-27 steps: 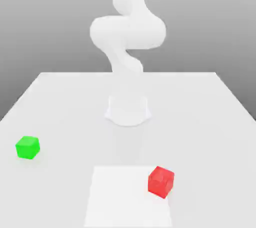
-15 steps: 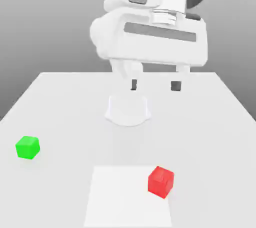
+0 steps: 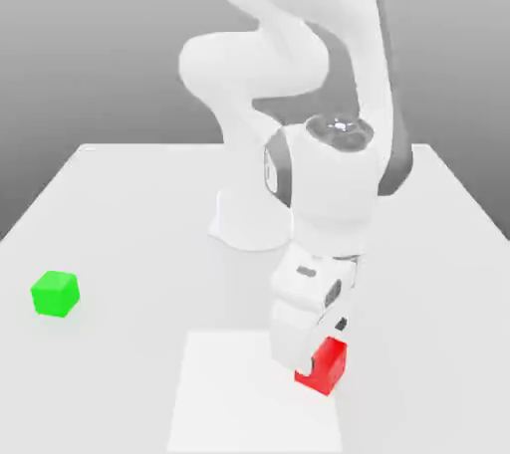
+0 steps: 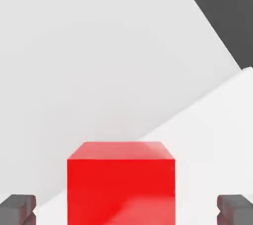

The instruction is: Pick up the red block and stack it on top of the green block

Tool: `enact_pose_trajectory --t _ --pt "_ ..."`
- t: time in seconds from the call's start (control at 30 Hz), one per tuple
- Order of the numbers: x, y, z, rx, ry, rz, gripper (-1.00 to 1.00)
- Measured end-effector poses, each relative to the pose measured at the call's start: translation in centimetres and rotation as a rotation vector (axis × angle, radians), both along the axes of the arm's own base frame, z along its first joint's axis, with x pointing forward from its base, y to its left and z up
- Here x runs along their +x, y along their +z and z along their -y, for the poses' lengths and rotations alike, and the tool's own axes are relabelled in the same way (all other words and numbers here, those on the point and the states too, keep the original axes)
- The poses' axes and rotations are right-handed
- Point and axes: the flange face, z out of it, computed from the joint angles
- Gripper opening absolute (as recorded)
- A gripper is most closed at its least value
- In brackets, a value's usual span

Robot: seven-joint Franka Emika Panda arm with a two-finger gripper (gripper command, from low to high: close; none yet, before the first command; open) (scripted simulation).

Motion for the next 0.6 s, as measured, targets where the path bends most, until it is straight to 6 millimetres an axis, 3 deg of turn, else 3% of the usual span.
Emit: enact_pose_trajectory --t 0.23,0.43,0.6 --pt "0.0 0.0 0.0 -0.001 0.000 -0.001 -1.00" --pt "0.0 5.4 0.1 -0.001 -0.002 -0.001 -1.00" --pt "0.5 7.0 12.8 -0.017 -0.347 -0.003 -1.00"
